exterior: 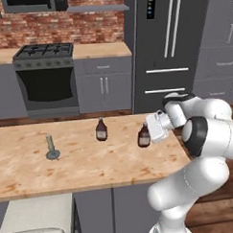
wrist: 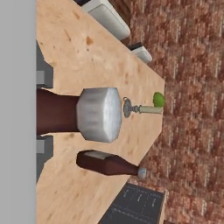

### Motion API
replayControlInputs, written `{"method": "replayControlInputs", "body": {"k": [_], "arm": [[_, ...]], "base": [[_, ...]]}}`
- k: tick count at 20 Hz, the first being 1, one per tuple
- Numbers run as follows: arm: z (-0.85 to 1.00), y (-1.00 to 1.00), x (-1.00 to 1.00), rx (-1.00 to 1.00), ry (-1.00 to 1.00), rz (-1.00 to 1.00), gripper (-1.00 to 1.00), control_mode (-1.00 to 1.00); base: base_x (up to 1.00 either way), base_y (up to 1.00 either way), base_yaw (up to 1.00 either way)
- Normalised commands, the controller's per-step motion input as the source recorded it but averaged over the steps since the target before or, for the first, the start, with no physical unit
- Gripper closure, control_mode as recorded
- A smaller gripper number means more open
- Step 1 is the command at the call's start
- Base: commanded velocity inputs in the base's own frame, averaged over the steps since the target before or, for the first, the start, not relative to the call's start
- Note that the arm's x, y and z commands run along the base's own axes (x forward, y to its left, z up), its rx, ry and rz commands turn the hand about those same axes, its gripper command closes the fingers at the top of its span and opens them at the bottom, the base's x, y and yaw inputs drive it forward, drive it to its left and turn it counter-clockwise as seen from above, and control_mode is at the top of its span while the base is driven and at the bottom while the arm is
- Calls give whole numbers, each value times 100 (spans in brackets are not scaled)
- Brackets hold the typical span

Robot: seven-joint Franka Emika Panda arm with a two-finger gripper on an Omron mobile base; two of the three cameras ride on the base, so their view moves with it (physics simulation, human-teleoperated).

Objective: Move the ketchup and ketchup from the cabinet to the dining counter.

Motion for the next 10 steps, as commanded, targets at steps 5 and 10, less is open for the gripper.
{"method": "replayControlInputs", "body": {"k": [5,10], "arm": [[-52,0,16,0,0,0,100,-100],[-50,0,18,0,0,0,100,-100]], "base": [[0,0,0],[0,0,0]]}}
